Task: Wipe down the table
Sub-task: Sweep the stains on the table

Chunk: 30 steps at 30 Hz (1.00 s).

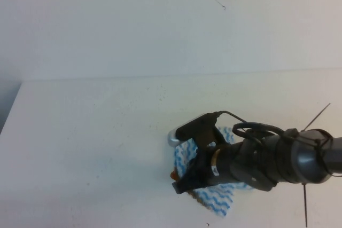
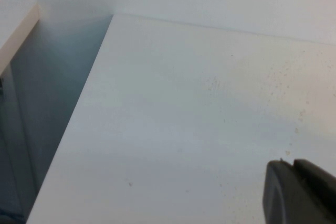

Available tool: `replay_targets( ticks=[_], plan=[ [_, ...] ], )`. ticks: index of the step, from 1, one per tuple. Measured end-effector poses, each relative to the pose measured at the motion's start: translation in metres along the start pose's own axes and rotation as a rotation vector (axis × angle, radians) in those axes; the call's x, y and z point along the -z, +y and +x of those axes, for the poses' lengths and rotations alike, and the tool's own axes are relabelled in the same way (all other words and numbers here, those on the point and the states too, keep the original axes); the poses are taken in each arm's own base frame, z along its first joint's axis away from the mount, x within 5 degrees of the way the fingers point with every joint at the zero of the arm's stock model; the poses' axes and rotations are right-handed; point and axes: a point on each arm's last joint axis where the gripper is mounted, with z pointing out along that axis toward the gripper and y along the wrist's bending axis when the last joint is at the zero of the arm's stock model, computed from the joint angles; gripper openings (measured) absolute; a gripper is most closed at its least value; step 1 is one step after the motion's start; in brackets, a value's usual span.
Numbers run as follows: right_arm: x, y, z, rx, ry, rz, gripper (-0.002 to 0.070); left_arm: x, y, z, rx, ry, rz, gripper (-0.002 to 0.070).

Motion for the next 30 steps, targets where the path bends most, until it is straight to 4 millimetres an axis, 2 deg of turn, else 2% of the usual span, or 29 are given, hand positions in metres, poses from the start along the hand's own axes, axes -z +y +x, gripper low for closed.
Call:
replay_targets(
  ticks=[3, 7, 19, 24, 27, 30],
  plan=[
    [0.002, 0.012, -0.004, 0.007, 0.066, 0.020, -0.0004, 0.000, 0.000, 0.000, 0.000, 0.000, 0.000, -0.0001],
    [0.003, 0.021, 0.001, 0.044, 0.139, 0.034, -0.0004, 0.000, 0.000, 0.000, 0.000, 0.000, 0.000, -0.0001],
    [0.024, 0.026, 0.018, 0.184, 0.435, -0.024, -0.0004, 0.000, 0.000, 0.000, 0.000, 0.000, 0.000, -0.0001],
    [0.039, 0.005, 0.024, 0.225, 0.582, 0.026, -0.0004, 0.000, 0.000, 0.000, 0.002, 0.000, 0.000, -0.0001],
    [0.049, -0.018, 0.025, 0.258, 0.652, 0.073, -0.0004, 0.000, 0.000, 0.000, 0.002, 0.000, 0.000, -0.0001],
    [0.055, -0.051, 0.023, 0.279, 0.680, 0.149, -0.0004, 0.000, 0.000, 0.000, 0.002, 0.000, 0.000, -0.0001]
  ],
)
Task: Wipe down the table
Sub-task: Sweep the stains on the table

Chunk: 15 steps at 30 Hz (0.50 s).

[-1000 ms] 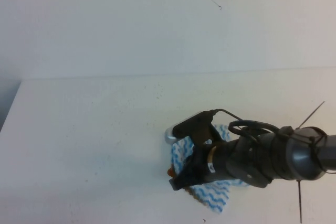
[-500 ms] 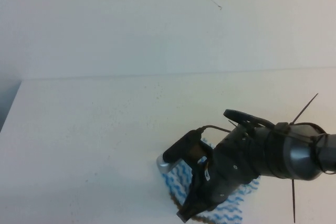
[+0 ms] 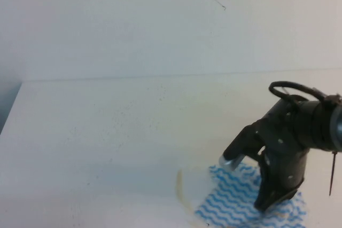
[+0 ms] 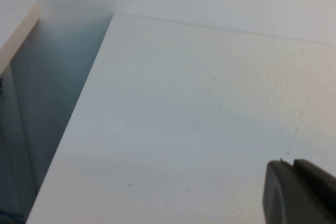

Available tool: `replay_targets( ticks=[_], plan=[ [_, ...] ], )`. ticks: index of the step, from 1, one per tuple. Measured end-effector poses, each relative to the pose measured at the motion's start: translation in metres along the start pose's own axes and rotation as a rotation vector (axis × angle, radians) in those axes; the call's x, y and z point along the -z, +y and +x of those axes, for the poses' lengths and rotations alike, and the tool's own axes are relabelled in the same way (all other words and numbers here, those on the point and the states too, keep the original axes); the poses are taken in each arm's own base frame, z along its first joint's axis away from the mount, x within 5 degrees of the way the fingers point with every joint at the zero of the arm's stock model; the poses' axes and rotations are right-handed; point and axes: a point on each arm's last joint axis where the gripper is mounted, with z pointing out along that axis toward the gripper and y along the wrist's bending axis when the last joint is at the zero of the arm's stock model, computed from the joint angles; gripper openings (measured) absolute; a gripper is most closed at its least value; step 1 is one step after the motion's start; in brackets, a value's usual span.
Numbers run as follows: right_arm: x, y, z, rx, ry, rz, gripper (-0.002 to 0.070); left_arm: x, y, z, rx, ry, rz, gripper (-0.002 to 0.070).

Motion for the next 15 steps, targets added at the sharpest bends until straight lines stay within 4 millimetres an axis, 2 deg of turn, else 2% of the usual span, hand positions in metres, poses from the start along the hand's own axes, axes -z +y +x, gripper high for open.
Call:
replay_targets(
  ticks=[4, 6, 11, 15],
  plan=[
    [-0.006, -0.047, 0.010, -0.114, -0.020, 0.078, -0.0004, 0.000, 0.000, 0.000, 0.000, 0.000, 0.000, -0.0001],
    [-0.004, -0.060, 0.014, -0.202, -0.018, 0.049, -0.0004, 0.000, 0.000, 0.000, 0.000, 0.000, 0.000, -0.0001],
    [0.008, -0.057, 0.009, -0.233, -0.075, -0.092, -0.0004, 0.000, 0.000, 0.000, 0.000, 0.000, 0.000, -0.0001],
    [0.016, -0.058, 0.002, -0.275, -0.167, -0.102, -0.0004, 0.000, 0.000, 0.000, -0.002, 0.000, 0.000, -0.0001]
  ],
)
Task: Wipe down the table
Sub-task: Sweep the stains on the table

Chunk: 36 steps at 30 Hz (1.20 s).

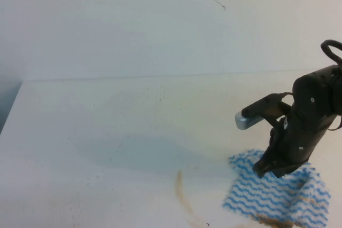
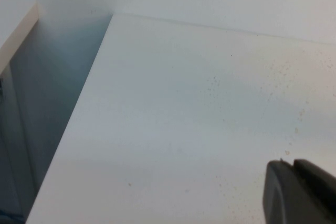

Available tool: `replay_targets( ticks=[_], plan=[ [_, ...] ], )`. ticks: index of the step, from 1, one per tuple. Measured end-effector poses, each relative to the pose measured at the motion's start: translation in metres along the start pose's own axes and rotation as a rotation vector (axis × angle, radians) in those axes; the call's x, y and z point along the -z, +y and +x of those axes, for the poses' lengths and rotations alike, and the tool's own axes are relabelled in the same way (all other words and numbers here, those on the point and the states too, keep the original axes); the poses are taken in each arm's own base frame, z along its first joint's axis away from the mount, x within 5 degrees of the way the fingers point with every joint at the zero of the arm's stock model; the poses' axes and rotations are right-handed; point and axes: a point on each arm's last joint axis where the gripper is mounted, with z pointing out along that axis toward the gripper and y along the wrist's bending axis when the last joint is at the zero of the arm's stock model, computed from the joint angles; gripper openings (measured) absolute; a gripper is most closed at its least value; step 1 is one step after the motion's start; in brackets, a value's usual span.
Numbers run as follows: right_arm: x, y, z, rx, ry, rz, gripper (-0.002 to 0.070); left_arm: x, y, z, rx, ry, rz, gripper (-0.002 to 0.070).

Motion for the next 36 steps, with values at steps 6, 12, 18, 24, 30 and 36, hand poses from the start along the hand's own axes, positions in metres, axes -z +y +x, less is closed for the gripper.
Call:
replay_targets(
  ticks=[6, 12, 18, 24, 30, 36],
  plan=[
    [-0.010, -0.010, 0.007, -0.026, 0.103, 0.105, -0.0004, 0.000, 0.000, 0.000, 0.000, 0.000, 0.000, -0.0001],
    [-0.027, -0.016, -0.005, -0.072, 0.014, 0.160, -0.0004, 0.000, 0.000, 0.000, 0.000, 0.000, 0.000, -0.0001],
    [-0.040, -0.011, -0.028, -0.208, -0.056, 0.059, -0.0004, 0.000, 0.000, 0.000, 0.000, 0.000, 0.000, -0.0001],
    [-0.042, 0.014, -0.059, -0.256, -0.184, -0.116, -0.0004, 0.000, 0.000, 0.000, 0.002, 0.000, 0.000, -0.0001],
    [-0.048, 0.057, -0.075, -0.161, -0.202, -0.163, -0.0004, 0.000, 0.000, 0.000, 0.002, 0.000, 0.000, -0.0001],
    [-0.054, 0.085, -0.076, -0.094, -0.204, -0.175, -0.0004, 0.000, 0.000, 0.000, 0.002, 0.000, 0.000, -0.0001]
  ],
)
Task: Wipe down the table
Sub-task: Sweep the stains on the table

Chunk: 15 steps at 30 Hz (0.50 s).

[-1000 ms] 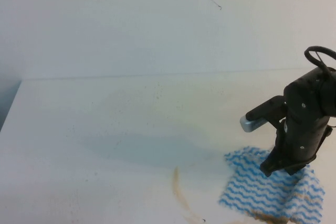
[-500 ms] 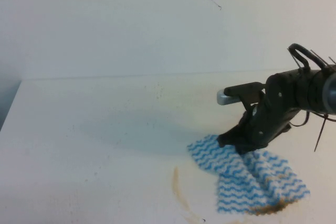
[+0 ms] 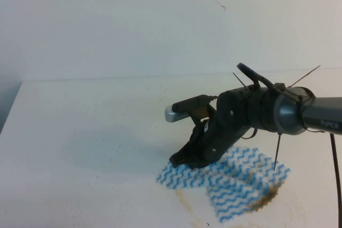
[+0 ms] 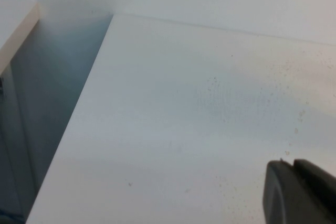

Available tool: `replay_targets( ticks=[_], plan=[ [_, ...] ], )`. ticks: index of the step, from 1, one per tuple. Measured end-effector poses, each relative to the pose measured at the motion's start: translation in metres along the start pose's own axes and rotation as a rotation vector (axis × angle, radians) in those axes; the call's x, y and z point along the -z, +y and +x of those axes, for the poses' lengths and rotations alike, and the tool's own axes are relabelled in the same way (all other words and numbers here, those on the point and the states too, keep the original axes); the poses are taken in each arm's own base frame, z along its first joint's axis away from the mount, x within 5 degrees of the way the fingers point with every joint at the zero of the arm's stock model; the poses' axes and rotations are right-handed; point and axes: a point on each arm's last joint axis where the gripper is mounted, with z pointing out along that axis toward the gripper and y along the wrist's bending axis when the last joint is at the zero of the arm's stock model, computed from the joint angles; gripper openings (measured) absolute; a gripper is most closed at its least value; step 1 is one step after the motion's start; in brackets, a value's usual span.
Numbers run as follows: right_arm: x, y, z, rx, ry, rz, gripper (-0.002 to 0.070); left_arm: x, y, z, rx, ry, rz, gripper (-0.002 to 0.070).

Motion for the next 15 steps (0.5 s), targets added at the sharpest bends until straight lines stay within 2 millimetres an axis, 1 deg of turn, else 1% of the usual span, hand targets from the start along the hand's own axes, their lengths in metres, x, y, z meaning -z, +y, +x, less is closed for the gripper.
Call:
replay_targets(
  ticks=[4, 6, 7, 12, 15],
  plan=[
    [0.001, 0.002, 0.002, -0.002, 0.017, -0.006, -0.0004, 0.000, 0.000, 0.000, 0.000, 0.000, 0.000, -0.0001],
    [0.001, 0.007, 0.006, 0.005, 0.063, -0.024, -0.0004, 0.000, 0.000, 0.000, 0.000, 0.000, 0.000, -0.0001],
    [0.001, 0.011, 0.009, 0.030, 0.086, -0.035, -0.0004, 0.000, 0.000, 0.000, 0.000, 0.000, 0.000, -0.0001],
    [0.001, 0.047, 0.027, 0.167, 0.201, -0.071, -0.0004, 0.000, 0.000, 0.000, 0.000, 0.000, 0.000, -0.0001],
    [0.006, 0.058, 0.039, 0.221, 0.259, -0.064, -0.0004, 0.000, 0.000, 0.000, -0.003, 0.000, 0.000, -0.0001]
  ],
)
